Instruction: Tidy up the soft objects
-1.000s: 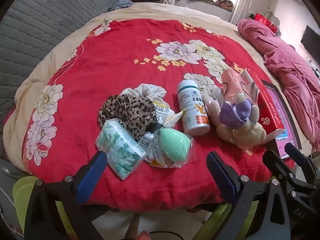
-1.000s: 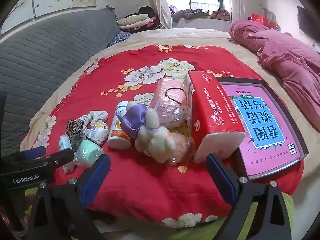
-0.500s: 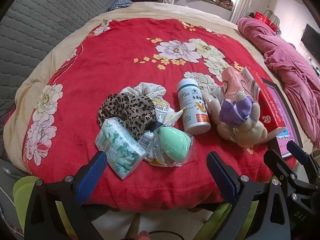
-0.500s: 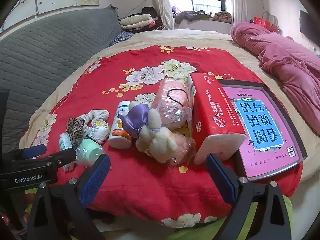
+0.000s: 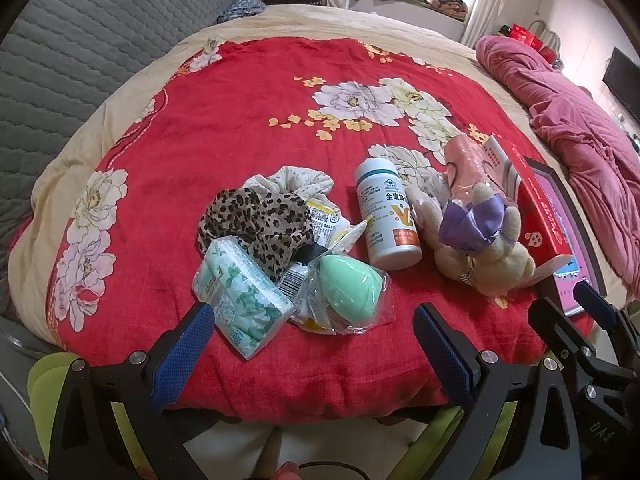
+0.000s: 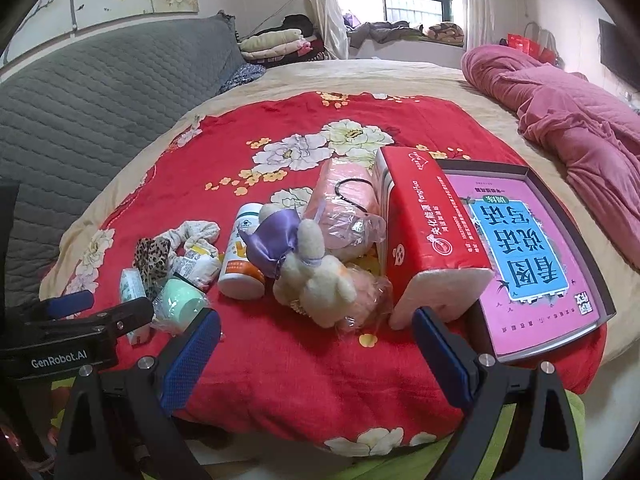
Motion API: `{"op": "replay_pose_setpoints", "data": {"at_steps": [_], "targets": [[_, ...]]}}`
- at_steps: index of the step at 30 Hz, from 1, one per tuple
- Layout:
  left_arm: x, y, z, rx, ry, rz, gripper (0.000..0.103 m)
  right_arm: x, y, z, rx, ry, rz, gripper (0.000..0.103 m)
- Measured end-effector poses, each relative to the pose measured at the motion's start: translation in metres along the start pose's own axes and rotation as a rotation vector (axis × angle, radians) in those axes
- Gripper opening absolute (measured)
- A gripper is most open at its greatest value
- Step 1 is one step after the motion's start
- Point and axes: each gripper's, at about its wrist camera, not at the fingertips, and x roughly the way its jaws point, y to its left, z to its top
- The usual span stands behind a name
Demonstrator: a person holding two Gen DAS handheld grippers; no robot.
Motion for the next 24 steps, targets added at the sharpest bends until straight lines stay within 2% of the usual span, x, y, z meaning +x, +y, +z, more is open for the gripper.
{"op": "replay_pose_setpoints", "data": {"at_steps": [24], "targets": [[0.0014, 0.0011, -0.0028, -0.01, 0.017, -0.02, 0.1, 0.0035, -0.0009, 0.0003, -0.004, 0.012, -0.01, 0.096]]}}
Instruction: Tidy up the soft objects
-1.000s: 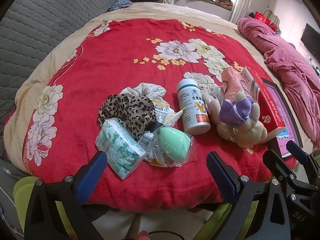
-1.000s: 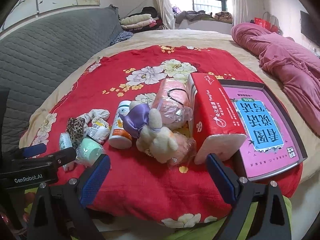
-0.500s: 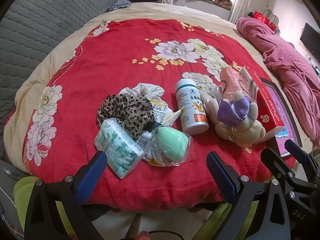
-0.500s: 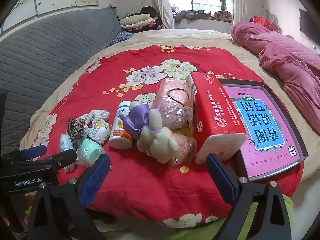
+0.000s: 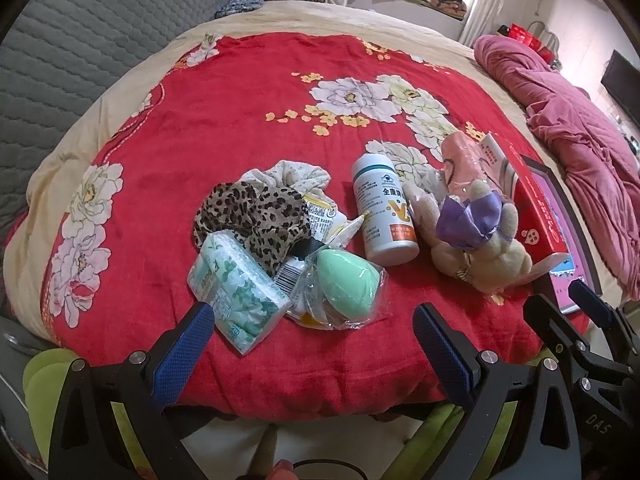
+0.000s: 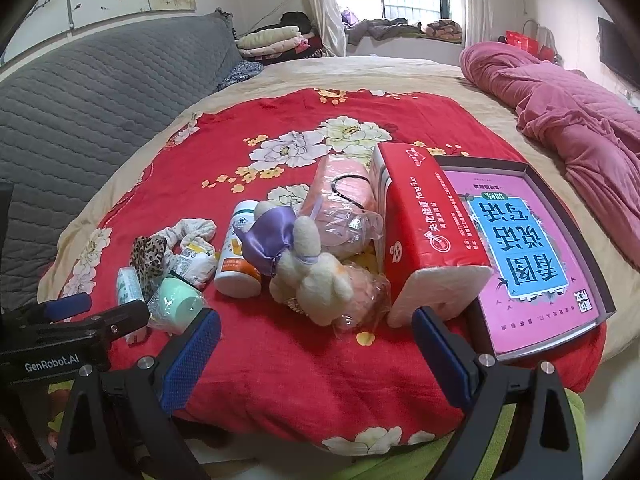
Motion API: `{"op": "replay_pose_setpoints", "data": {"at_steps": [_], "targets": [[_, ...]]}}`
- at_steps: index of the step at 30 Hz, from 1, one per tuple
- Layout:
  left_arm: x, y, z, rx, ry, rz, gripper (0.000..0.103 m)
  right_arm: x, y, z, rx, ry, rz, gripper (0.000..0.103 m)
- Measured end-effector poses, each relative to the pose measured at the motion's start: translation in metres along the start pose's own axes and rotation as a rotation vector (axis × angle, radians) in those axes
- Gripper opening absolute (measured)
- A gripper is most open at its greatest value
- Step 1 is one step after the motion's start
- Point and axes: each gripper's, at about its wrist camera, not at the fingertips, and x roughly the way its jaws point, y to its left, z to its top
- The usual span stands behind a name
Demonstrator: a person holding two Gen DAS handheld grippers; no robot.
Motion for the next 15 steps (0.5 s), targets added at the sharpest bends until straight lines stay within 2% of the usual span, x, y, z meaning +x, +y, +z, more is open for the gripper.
{"op": "replay_pose_setpoints", "data": {"at_steps": [15], "targets": [[0.005, 0.027, 0.007, -0.062, 0.01, -0.003, 0.1, 0.008, 0.003, 0.006, -0.041, 0.003, 0.001, 0.097]]}}
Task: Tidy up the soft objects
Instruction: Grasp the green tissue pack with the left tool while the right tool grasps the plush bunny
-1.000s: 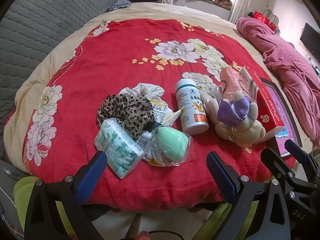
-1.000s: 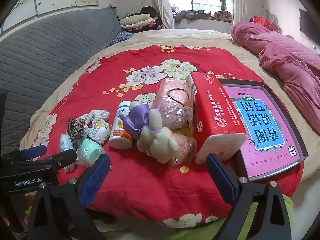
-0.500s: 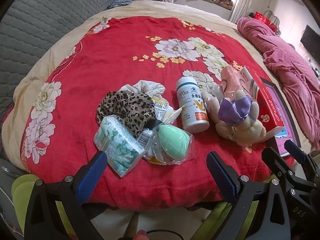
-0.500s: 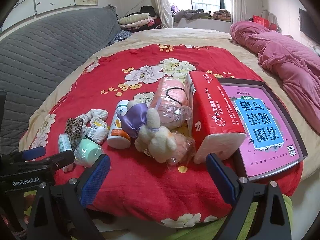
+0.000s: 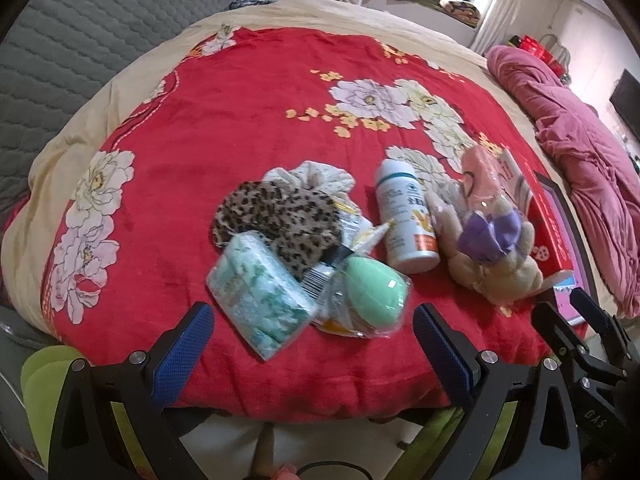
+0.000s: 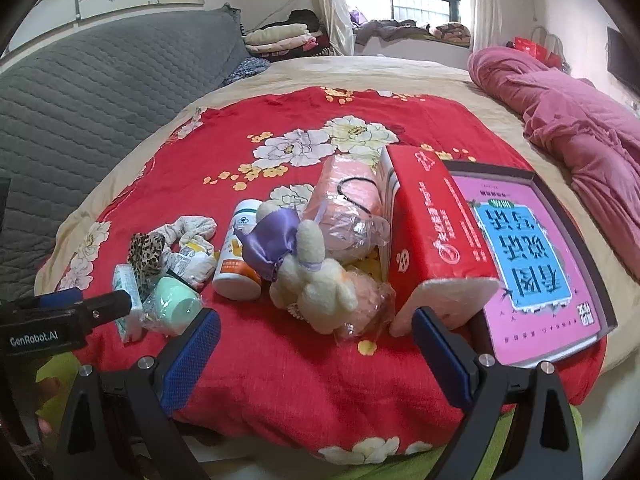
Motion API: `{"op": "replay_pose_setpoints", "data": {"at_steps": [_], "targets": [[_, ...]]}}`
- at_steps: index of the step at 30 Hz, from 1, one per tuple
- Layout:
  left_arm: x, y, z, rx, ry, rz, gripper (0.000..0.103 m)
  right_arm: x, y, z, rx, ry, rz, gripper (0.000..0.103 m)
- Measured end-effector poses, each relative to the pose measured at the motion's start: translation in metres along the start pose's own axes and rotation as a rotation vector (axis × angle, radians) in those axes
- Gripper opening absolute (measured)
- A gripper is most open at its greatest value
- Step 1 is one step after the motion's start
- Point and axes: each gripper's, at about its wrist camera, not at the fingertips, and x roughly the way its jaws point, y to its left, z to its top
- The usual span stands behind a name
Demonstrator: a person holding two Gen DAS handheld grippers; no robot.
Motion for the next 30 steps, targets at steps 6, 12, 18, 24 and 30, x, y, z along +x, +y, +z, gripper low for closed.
{"op": "replay_pose_setpoints", "data": {"at_steps": [6, 12, 18, 24, 30], "targets": [[0.007, 0.025, 0.012, -0.051, 0.014, 0.016, 0.1, 0.007, 0.005, 0.007, -0.036, 0.004, 0.011, 0.097], [0.025, 0.037, 0.023, -0.072, 0.057, 0.001, 0.1, 0.017, 0.008, 0.014, -0.051, 0.019, 0.038, 0.097], [0.04, 0.048, 0.017, -0.11, 0.131, -0.012, 0.1, 0.021, 0.005, 0.015, -0.043, 0.027, 0.031, 0.097], [0.055, 0.059, 0.013, -0.171, 0.18, -0.013, 0.1, 0.03, 0.006, 0.016, -0.051, 0.047, 0.025, 0.097], [0.071, 0.065, 0.009, -0.263, 0.233, -0.073, 0.099, 0.036, 0.009, 0.02, -0.076, 0.05, 0.021, 0.097]]}}
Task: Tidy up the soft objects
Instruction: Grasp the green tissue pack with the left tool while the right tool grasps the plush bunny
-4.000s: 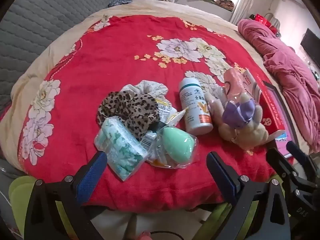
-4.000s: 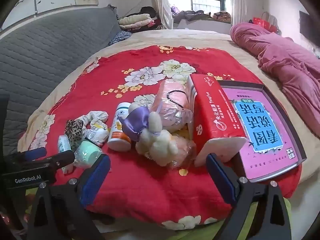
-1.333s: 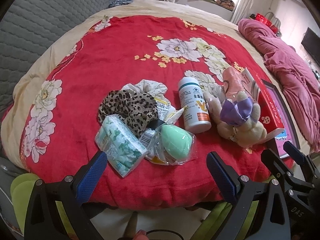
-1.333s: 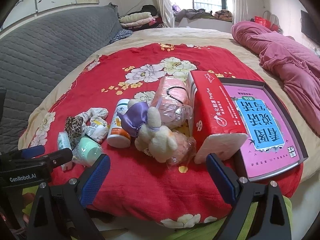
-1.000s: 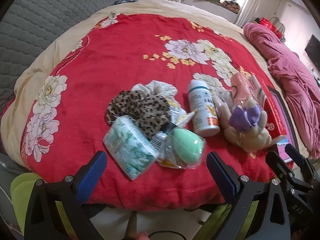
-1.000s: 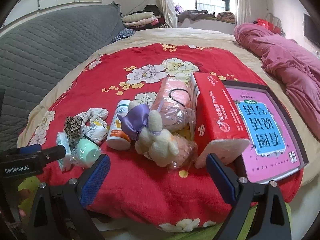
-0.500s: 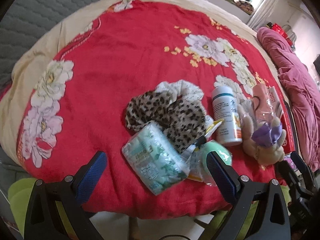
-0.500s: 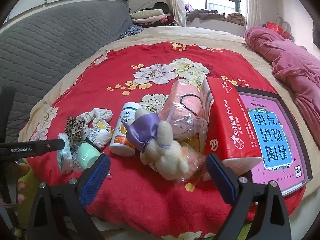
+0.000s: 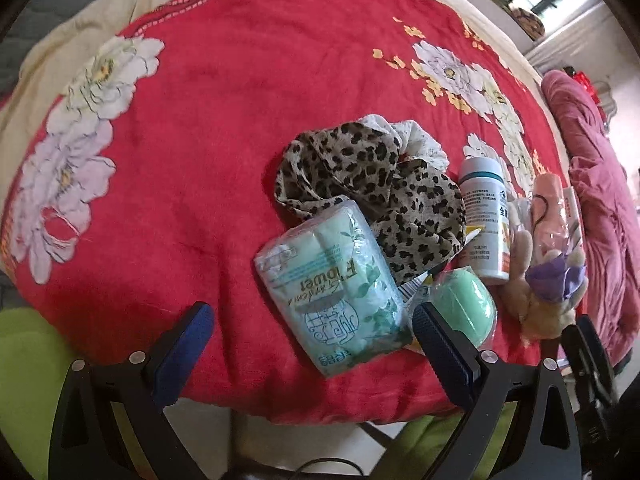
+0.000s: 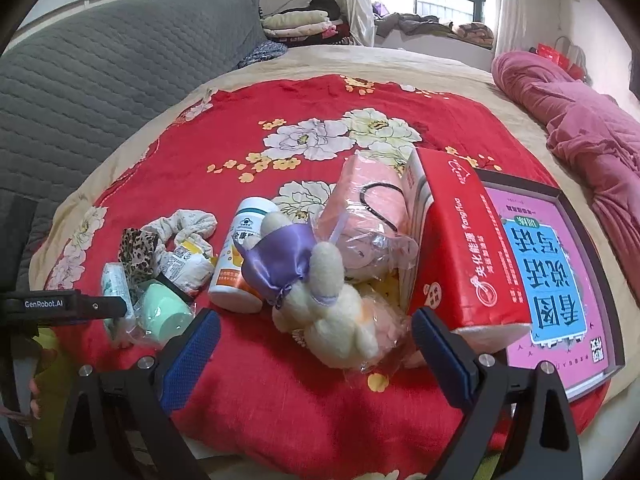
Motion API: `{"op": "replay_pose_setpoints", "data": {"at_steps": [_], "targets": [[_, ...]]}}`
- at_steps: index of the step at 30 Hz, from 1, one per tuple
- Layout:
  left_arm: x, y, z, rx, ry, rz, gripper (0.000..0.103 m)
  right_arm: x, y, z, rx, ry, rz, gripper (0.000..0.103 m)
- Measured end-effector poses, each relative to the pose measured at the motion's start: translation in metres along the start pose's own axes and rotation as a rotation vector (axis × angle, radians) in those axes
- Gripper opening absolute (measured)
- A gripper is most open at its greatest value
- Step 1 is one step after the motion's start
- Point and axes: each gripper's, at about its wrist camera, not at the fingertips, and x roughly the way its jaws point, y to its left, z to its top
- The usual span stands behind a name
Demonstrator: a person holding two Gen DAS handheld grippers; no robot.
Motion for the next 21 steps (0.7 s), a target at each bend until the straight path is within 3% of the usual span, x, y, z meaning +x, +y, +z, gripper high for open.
{"op": "replay_pose_setpoints", "data": {"at_steps": [4, 9, 13, 19, 21], "targets": [[0.012, 0.002, 0.0, -0.03, 0.039, -0.03, 0.096, 0.008, 0.003, 0.004, -0.042, 0.008, -0.024, 0.097], [0.016, 0.006, 0.001, -0.072, 0.031, -0.047, 0.091, 0.022, 0.006, 0.008, -0.083, 0.033, -0.028, 0.096], [0.016, 0.01, 0.003, -0.1, 0.026, -0.07, 0.084, 0.031, 0.01, 0.01, -0.109, 0.045, -0.043, 0.084], [0.012, 0.011, 0.003, -0.094, 0.014, -0.072, 0.075, 0.042, 0.006, 0.01, -0.092, 0.074, -0.033, 0.054], [0.011, 0.01, 0.003, -0.09, 0.01, -0.069, 0.071, 0.041, 0.004, 0.01, -0.085, 0.072, -0.025, 0.053]]}}
